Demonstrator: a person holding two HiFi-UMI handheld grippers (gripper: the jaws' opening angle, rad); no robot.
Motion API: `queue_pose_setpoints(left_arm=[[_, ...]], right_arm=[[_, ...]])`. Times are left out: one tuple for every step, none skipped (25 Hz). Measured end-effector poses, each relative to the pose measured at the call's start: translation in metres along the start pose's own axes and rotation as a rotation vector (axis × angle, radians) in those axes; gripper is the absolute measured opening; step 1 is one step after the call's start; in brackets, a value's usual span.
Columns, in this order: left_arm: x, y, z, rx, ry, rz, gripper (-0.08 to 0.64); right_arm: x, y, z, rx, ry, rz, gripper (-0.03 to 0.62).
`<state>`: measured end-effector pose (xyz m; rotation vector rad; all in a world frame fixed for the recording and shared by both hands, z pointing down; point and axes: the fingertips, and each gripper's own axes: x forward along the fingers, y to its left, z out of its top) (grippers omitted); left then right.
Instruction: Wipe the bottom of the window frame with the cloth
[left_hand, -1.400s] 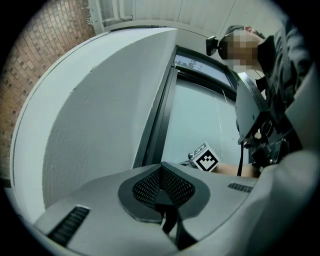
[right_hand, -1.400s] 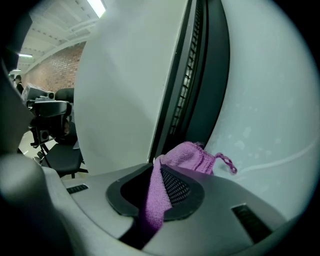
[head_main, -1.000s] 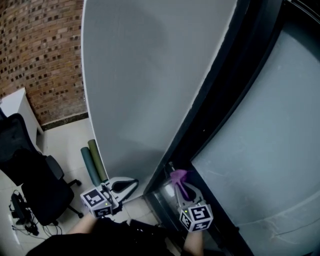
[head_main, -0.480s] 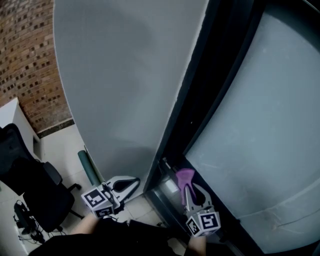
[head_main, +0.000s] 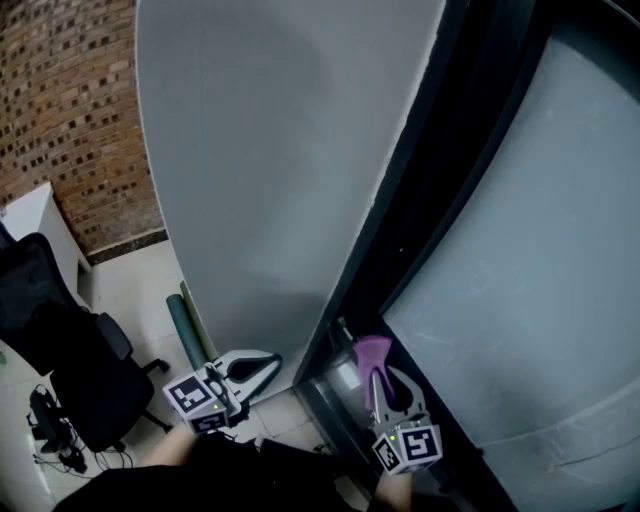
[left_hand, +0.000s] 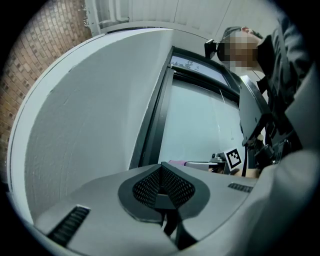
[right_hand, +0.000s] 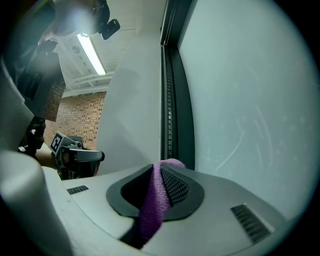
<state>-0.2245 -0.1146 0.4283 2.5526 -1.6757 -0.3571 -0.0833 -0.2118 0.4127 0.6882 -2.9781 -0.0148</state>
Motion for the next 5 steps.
queue_pose_setpoints(left_arm=[[-0.0009,0.0011,-0.0001,0.001,-0.001,0.005,-0.003],[-0.0017,0.0023,-0.0001,0.003,-0.003,0.011,-0.003],[-0.0026,0.0036,0.0,0.003,-0.006,0.016,-0.003],[-0.0037,0.005,0.0001,0.003,-0.01,0.022,-0.003],[-0.0047,0.0063,0.0003,0.003,-0.014,0.027,-0.003]], right_arm=[[0.0019,0.0005,0.0003,0.01,-0.004,0.009,0.054],[0.0039,0.001,0.0008,0.022,-0.01,0.018,0.054],[0.006,0.0018,0.0014,0.031,-0.016,0.028,0.054],[0.0081,0.0028,0.0019,0.039,-0.021,0.037,0.054],[0.0101,0.0038,0.0024,0.045,-0.026,0.046,0.054]])
